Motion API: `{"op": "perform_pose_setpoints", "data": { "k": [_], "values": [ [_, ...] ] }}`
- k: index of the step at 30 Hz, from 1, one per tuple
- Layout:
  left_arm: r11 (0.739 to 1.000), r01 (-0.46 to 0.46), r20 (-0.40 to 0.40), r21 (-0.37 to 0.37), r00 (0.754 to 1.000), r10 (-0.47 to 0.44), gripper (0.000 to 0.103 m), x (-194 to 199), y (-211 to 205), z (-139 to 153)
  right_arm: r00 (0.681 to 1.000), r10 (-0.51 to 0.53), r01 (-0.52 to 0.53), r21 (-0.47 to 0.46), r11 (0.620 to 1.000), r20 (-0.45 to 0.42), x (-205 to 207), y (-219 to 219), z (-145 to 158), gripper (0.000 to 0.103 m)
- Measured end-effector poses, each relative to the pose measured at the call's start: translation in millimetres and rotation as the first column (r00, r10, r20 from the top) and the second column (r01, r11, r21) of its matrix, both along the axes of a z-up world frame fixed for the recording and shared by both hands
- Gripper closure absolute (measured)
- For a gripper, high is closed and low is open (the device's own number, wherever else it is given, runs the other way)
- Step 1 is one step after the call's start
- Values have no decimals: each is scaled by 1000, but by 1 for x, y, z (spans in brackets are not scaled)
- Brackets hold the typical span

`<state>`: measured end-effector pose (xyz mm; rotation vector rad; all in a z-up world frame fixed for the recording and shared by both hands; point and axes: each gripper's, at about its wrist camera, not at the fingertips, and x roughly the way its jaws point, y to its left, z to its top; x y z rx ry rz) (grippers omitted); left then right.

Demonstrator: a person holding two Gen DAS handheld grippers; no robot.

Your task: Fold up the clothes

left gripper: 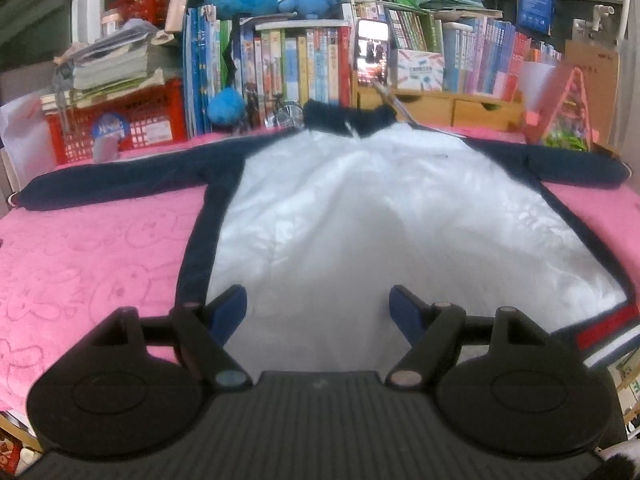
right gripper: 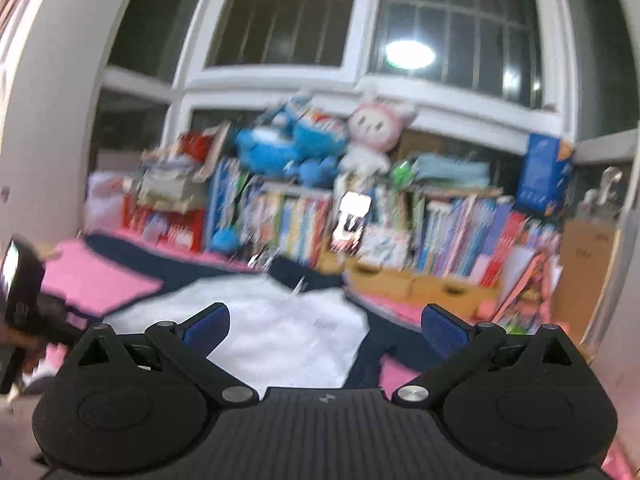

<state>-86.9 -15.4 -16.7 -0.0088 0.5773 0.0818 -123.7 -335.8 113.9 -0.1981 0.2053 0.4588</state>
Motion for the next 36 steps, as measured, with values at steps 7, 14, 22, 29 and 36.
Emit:
{"op": "perform_pose_setpoints", "data": {
  "k": [7, 14, 22, 29, 36],
  "values": [
    [997, -53, 17, -60, 998, 54, 22, 1, 6, -17, 998, 30, -25, 121, 992, -46, 20, 91, -92, 0],
    [997, -70, 69, -17, 995, 71, 19, -8, 10, -32, 993, -8, 23, 124, 992, -118, 37, 139, -146, 1],
    [996, -74, 113, 44, 991, 68, 19, -16, 13, -42, 992, -117, 120, 65, 991, -53, 30, 127, -163, 1],
    [984, -172, 144, 39, 976, 165, 11, -32, 44, -45, 943, -320, 329, 112, 938, -92, 47, 54, -167, 1],
    [973, -227, 166, 38, 962, 218, 12, -49, 59, -31, 971, -149, 174, -122, 977, 185, -19, 86, -151, 1]
  ]
}}
